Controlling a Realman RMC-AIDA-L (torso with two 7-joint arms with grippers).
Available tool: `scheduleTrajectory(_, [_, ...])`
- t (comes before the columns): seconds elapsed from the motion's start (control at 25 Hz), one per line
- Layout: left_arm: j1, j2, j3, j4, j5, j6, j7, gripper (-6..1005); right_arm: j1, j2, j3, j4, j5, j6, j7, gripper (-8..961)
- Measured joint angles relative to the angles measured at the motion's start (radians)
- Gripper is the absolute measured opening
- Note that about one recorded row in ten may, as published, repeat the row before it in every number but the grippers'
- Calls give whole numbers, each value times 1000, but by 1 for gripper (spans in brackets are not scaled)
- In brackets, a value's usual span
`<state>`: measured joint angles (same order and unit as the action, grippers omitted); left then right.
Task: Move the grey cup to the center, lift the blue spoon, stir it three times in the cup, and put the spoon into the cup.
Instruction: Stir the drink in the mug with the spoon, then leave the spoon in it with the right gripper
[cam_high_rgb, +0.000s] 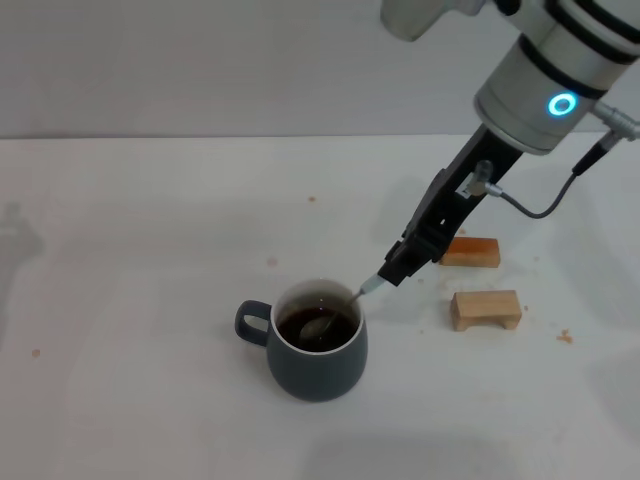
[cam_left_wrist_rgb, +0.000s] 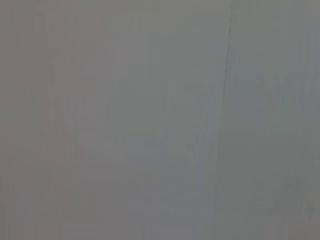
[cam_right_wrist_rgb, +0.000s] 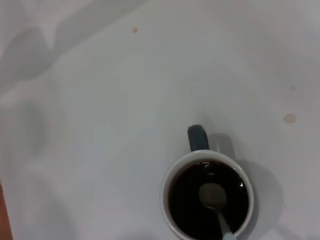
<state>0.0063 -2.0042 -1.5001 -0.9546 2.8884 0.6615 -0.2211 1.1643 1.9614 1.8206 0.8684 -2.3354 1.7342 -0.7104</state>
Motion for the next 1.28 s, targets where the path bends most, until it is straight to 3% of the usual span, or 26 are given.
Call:
scheduleTrajectory(0.32, [0, 2, 0, 7, 0, 7, -1, -3, 51, 14, -16, -66, -9, -41, -15, 159])
scheduleTrajectory(0.92, [-32, -1, 0, 34, 0, 14, -10, -3, 62, 30, -17, -87, -14, -45, -15, 160])
scheduleTrajectory(1.28, [-55, 1, 0, 62, 0, 28, -14, -2, 84, 29, -13, -123, -53, -86, -15, 160])
